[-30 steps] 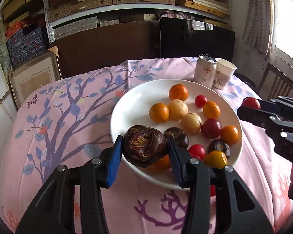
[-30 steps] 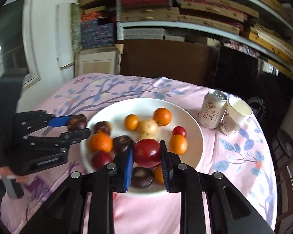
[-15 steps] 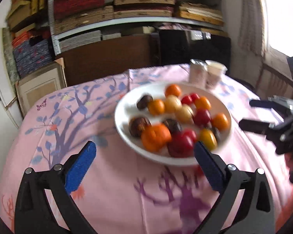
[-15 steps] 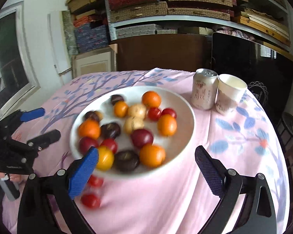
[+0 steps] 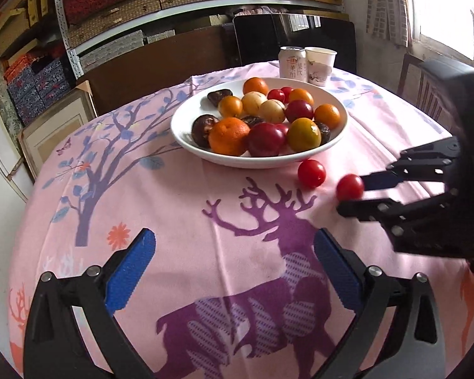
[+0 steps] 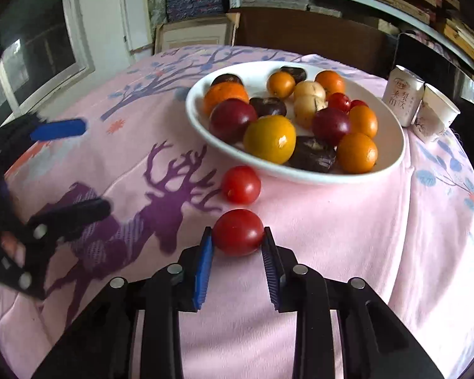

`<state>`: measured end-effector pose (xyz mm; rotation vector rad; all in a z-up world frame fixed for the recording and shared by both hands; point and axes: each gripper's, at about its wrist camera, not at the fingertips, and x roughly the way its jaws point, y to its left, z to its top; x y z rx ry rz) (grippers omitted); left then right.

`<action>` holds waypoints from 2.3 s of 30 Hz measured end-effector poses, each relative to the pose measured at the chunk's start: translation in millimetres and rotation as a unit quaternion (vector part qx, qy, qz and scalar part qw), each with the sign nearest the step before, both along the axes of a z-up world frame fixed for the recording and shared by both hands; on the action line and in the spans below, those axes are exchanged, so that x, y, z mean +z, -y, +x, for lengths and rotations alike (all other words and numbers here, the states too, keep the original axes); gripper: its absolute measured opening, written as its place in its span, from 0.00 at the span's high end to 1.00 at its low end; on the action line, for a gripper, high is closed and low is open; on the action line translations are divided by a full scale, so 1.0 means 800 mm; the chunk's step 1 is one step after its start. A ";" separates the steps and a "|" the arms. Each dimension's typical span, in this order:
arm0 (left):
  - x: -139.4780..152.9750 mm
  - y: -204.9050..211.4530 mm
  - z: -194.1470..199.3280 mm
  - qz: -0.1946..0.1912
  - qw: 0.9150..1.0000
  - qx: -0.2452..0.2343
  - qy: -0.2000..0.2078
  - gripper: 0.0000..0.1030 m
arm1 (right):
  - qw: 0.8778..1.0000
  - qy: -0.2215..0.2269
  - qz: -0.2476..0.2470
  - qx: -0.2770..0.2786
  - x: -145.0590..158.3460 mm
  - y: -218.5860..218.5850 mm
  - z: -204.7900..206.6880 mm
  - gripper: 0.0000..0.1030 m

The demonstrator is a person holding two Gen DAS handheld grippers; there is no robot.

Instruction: Organize fruits

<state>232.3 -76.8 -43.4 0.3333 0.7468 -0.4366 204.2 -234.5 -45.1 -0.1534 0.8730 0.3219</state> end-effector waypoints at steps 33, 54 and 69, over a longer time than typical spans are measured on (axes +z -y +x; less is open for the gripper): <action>0.075 0.058 0.021 -0.061 0.996 -0.027 0.055 0.74 | 0.988 0.103 0.055 -0.101 0.090 0.102 -0.067 0.70; 0.051 0.047 0.171 -0.058 0.989 0.114 0.070 0.04 | 0.982 0.103 0.099 -0.121 0.076 0.084 0.127 0.04; 0.099 -0.018 -0.087 -0.043 0.984 0.087 0.148 0.04 | 0.949 0.181 0.007 -0.259 0.103 0.073 -0.124 0.03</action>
